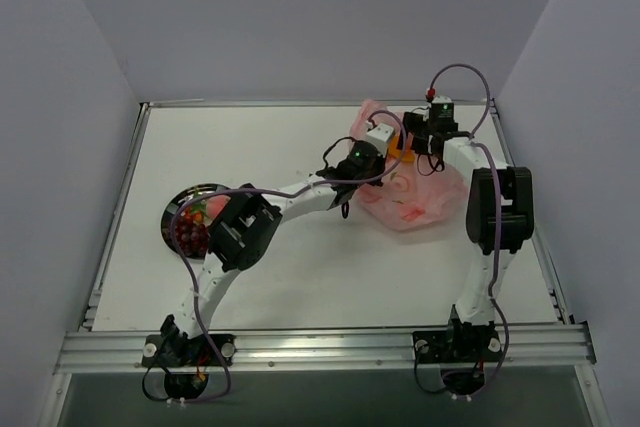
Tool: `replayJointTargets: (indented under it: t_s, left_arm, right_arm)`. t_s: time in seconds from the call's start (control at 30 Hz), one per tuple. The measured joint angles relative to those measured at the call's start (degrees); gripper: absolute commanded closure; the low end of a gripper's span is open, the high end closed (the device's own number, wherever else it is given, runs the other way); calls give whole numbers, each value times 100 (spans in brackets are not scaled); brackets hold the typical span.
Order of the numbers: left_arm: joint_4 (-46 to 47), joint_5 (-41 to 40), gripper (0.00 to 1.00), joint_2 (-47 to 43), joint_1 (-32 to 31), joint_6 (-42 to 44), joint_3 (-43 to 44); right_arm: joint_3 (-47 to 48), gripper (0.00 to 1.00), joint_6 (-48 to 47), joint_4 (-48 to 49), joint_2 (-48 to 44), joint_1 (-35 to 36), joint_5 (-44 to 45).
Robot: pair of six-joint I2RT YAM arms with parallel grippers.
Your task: Take the fake fruits out of the plastic bag
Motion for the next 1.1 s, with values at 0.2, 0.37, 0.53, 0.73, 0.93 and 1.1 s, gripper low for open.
replayJointTargets:
  t_s: [0.2, 0.37, 0.53, 0.73, 0.93, 1.1]
  left_arm:
    - [164, 85, 98, -35, 2, -149, -330]
    - [278, 114, 97, -74, -7, -254, -863]
    - [372, -7, 63, -136, -37, -328, -1110]
    - [697, -118, 25, -522, -48, -557, -1620]
    - [890, -151, 15, -577, -74, -780, -1609]
    - [540, -407, 14, -573, -85, -960, -1344]
  right_arm:
    - [-1665, 86, 52, 1032, -743, 243, -452]
    - [-2538, 100, 243, 1185, -1799, 433, -686]
    - [-2538, 100, 223, 1532, -2586, 431, -713]
    - [-2894, 100, 365, 1934, -2769, 431, -752]
    - [-3493, 100, 610, 1982, -2592, 433, -756]
    - [-3606, 100, 726, 2142, -2592, 444, -754]
